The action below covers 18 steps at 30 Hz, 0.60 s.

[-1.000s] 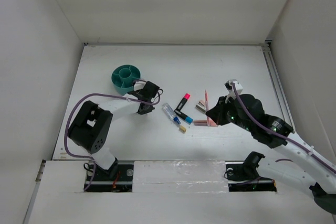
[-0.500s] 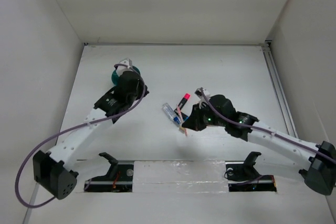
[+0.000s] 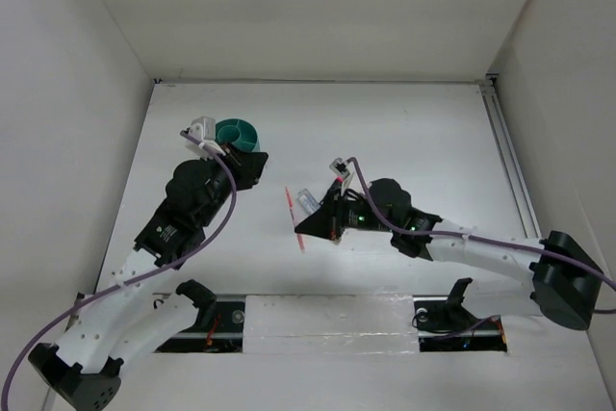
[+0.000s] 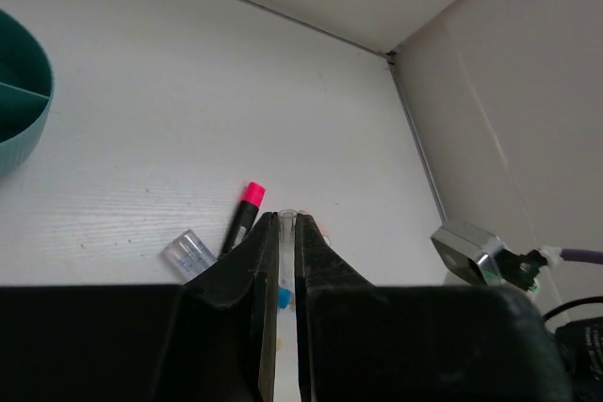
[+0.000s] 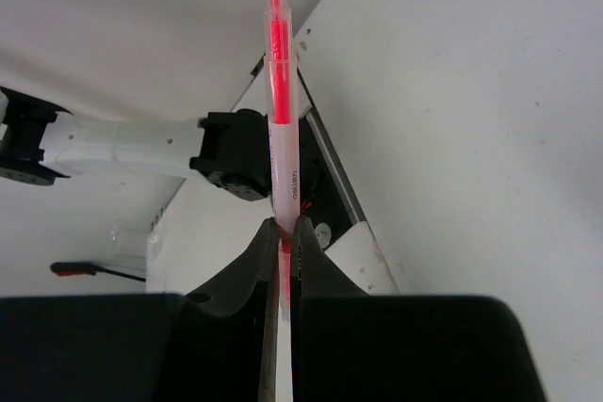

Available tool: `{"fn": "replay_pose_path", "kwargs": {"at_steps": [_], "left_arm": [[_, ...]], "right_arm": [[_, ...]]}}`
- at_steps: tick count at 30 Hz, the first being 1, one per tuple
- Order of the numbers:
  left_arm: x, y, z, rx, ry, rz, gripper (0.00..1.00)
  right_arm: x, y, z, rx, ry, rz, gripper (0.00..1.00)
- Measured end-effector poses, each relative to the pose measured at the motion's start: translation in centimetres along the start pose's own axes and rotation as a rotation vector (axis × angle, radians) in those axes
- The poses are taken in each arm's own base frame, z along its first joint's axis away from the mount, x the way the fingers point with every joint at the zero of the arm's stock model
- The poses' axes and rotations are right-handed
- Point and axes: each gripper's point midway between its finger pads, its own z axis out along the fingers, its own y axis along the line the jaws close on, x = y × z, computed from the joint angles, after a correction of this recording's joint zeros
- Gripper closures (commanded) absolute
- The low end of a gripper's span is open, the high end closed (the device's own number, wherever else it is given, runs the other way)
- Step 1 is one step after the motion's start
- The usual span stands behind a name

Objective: Sort the stationery into containers
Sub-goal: Close the pen cap on the pen.

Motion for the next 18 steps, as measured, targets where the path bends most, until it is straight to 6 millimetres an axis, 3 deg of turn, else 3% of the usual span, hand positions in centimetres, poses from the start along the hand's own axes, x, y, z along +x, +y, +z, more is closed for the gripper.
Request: {"fn": "replay_pose_path", "kwargs": {"at_steps": [9, 18], "left_arm": [[1.4, -1.2, -0.6, 0.123, 0.023, 0.003, 1.0], [1.5, -2.2, -0.8, 0.182, 0.024, 0.002, 1.0]], "right_arm": [[1.2, 0.5, 2.2, -0.07, 0.017, 0.027, 1.0], [-0.3, 1.7, 2.6, -0.104, -0.029, 0.013, 1.0]]}}
